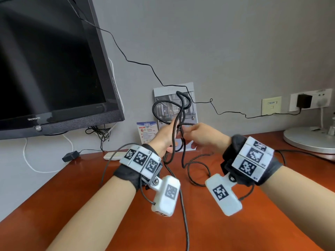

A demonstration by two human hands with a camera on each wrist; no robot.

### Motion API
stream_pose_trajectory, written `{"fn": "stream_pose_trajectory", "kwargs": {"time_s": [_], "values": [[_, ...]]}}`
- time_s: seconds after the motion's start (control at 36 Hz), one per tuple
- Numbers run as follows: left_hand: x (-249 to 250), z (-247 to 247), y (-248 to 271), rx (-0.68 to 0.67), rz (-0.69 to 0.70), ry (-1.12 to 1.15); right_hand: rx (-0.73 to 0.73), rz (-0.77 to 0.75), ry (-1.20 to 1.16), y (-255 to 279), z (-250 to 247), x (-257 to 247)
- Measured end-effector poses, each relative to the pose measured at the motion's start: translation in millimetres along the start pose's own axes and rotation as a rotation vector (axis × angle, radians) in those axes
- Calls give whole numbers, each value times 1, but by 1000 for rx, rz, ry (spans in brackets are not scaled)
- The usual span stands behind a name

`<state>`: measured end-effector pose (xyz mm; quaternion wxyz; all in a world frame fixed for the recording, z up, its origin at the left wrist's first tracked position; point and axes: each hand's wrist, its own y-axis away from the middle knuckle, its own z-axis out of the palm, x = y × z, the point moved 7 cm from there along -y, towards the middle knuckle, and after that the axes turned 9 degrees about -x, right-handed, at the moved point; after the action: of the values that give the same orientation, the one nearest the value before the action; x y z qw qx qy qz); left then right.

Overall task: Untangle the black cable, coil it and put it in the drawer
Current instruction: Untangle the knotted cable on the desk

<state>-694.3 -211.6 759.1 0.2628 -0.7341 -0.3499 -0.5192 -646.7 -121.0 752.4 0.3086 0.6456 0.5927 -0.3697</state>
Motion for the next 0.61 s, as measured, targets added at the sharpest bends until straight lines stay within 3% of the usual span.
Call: {"fn": "stream_pose_trajectory", "kwargs": {"time_s": [0.06,0.14,0.19,0.28,0.31,0.44,0.61], "values": [[1,2,-3,54,16,-79,-42,50,100,9,-3,-4],[5,-4,-7,155,58,-231,70,-24,183,20,-19,-18],[6,-12,-11,218,83,-325,61,-105,6,26,-21,-25],[2,-23,-17,285,77,-385,-170,-97,-451,35,-5,-28],[1,-24,-19,281,83,-434,-174,-92,-556,34,-4,-29],[-3,-20,-20,265,84,-574,174,-124,-839,8,-16,-17],[-20,-39,-23,277,19,-449,251,-228,-1222,5,-27,-8]]}}
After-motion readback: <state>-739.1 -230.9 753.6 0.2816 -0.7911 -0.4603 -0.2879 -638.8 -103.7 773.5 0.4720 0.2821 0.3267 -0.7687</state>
